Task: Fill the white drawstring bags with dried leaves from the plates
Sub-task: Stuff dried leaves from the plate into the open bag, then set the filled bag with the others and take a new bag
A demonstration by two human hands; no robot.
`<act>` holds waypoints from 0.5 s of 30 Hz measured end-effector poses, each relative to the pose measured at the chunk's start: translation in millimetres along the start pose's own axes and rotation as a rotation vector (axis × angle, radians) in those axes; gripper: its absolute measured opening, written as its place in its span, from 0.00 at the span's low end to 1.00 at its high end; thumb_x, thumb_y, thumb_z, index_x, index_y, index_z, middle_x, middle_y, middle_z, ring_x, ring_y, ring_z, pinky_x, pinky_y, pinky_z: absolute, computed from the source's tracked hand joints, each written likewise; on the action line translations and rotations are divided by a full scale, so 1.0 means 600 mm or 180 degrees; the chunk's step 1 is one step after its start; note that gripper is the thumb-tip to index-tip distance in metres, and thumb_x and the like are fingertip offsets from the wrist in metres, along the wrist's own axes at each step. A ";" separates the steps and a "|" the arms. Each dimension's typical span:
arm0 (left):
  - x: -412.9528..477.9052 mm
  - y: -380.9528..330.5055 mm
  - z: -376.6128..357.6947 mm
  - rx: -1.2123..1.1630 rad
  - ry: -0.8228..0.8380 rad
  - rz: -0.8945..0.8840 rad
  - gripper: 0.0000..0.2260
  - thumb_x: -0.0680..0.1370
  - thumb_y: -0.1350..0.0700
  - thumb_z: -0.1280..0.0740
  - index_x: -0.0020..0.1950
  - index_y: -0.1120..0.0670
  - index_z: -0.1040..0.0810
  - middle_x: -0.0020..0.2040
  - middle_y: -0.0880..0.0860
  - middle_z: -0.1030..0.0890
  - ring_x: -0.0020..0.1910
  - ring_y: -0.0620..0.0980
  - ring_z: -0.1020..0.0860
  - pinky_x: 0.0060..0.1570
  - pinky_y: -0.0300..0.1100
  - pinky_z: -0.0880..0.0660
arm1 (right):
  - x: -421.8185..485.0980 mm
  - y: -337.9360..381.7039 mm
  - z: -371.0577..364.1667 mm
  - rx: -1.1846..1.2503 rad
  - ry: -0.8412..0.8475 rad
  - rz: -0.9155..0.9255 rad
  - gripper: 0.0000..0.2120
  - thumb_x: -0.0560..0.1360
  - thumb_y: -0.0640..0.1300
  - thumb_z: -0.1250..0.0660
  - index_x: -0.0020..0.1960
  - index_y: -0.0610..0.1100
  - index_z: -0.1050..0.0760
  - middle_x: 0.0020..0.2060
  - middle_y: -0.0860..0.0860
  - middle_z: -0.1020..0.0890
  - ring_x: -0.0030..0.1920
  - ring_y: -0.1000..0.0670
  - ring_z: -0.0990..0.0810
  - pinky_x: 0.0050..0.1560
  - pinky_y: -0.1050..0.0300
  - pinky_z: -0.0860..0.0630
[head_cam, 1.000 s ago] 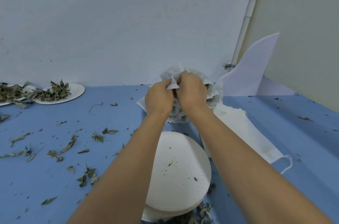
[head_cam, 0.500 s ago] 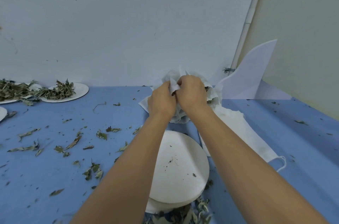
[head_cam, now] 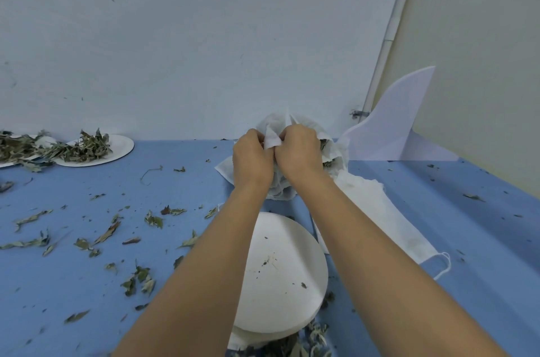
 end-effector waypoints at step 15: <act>-0.049 0.034 0.161 -0.0376 -0.0208 0.0622 0.06 0.77 0.61 0.39 0.46 0.57 0.22 0.44 0.53 0.19 0.38 0.45 0.23 0.36 0.36 0.25 | -0.093 0.141 -0.009 0.1187 0.0083 0.0436 0.10 0.76 0.42 0.41 0.46 0.41 0.21 0.44 0.48 0.18 0.43 0.50 0.23 0.43 0.52 0.27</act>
Point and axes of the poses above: each hand's wrist, its own x-axis towards the middle knuckle, its own z-axis out of the back of the hand, y = z × x, the point moved 5 cm from there along x, towards the middle knuckle
